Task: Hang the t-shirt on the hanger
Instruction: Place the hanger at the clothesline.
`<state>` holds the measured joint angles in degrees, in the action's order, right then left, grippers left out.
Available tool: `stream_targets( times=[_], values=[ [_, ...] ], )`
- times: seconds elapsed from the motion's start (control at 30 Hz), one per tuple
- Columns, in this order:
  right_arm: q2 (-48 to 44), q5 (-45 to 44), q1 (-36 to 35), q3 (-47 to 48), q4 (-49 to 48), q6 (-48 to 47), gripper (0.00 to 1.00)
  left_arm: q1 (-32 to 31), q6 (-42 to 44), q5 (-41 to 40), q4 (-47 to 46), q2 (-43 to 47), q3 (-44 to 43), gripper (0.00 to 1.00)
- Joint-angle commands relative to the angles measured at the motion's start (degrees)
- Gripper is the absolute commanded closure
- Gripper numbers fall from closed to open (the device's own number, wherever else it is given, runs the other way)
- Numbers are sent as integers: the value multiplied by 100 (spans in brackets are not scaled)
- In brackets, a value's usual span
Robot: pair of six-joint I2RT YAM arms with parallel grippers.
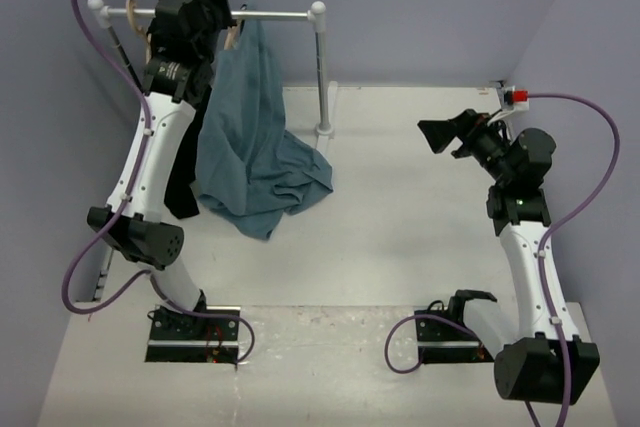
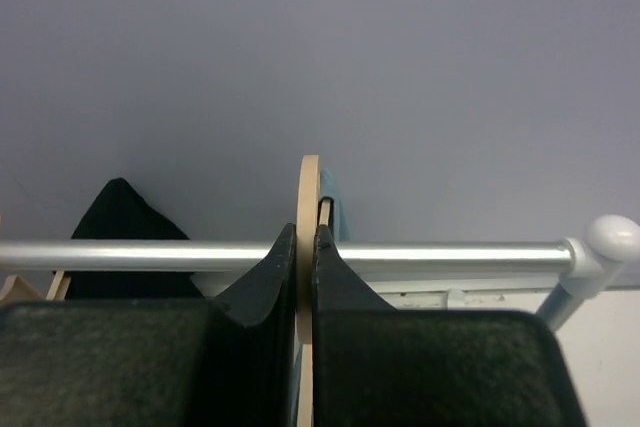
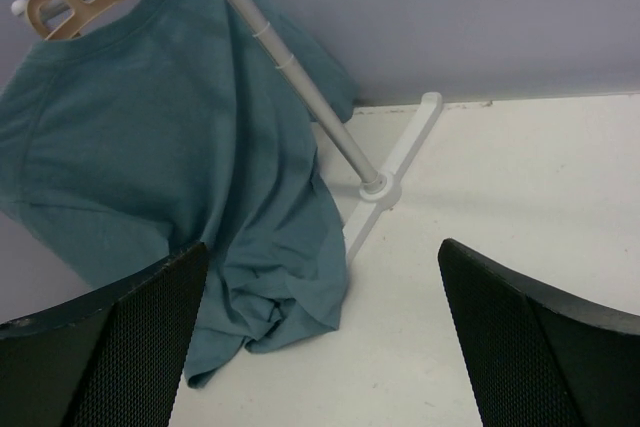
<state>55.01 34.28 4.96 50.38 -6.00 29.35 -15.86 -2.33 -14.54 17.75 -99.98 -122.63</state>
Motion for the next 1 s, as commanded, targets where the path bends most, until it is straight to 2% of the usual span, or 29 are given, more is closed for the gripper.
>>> stream_targets(
  times=[0.0, 0.23, 0.43, 0.53, 0.6, 0.63, 0.67, 0.7, 0.9, 0.97],
  values=[
    [67, 208, -166, -95, -403, 81, 1, 136, -26, 43, -1272, -109, 167, 100],
    [199, 84, -642, -291, -586, 48, 1, 297, -343, 203, -2276, 232, 1812, 100],
    [320, -149, -1007, -209, -574, -31, 1, 431, -565, 369, -2441, 359, 2477, 100],
    [460, -250, -1431, -115, -570, -106, 1, 473, -669, 399, -2304, 441, 2731, 100],
    [537, -403, -1777, -70, -568, -187, 1, 487, -733, 434, -2284, 552, 2911, 95],
    [675, -568, -2094, -38, -560, -260, 1, 487, -818, 438, -2305, 688, 3045, 72],
    [853, -747, -2416, -3, -551, -326, 1, 485, -911, 450, -2332, 835, 3207, 45],
    [1003, -883, -2584, 34, -551, -335, 1, 478, -970, 480, -2332, 915, 3277, 35],
    [2118, -2025, -3514, 197, -602, -324, 1, 478, -1442, 661, -1819, 1625, 3404, 2],
    [2345, -2408, -3591, 239, -543, -151, 1, 478, -1619, 699, -1481, 1949, 3488, 0]
  ],
)
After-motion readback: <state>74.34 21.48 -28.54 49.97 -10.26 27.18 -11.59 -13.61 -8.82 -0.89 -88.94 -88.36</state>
